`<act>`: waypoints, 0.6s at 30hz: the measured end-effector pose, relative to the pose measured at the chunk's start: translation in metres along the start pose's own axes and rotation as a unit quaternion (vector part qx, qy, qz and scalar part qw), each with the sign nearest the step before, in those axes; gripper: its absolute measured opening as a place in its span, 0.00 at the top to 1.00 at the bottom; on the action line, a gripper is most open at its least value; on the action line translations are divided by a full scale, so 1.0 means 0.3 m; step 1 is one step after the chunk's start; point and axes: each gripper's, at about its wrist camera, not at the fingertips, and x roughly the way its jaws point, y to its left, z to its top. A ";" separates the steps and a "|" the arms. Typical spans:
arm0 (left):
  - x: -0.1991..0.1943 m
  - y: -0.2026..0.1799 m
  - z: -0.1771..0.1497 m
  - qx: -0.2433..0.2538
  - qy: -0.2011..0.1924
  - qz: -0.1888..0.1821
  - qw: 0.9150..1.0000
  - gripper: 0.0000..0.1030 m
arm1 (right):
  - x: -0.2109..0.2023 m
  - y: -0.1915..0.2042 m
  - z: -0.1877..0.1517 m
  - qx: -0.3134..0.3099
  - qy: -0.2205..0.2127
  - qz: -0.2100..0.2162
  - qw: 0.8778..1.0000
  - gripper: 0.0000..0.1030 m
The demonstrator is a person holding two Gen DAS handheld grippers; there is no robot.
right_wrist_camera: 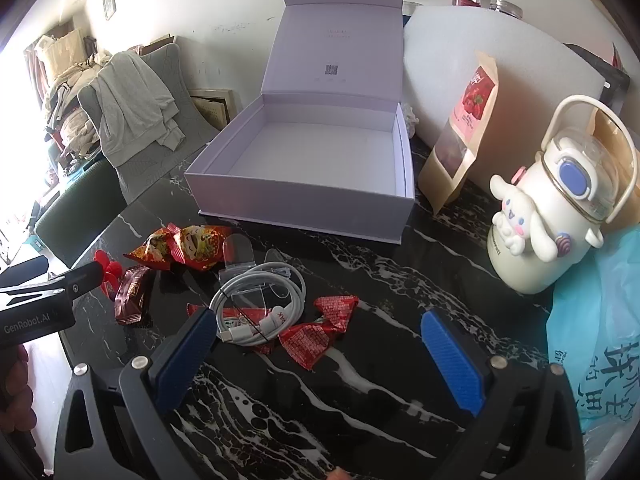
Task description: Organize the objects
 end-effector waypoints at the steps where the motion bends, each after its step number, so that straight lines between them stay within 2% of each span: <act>1: 0.000 0.002 -0.002 0.000 0.000 -0.001 1.000 0.00 | -0.001 -0.001 0.001 0.000 0.000 0.000 1.000 0.01; 18: 0.002 0.018 -0.019 -0.005 0.003 -0.009 1.000 0.00 | -0.004 0.007 -0.003 -0.004 0.001 -0.006 1.000 0.01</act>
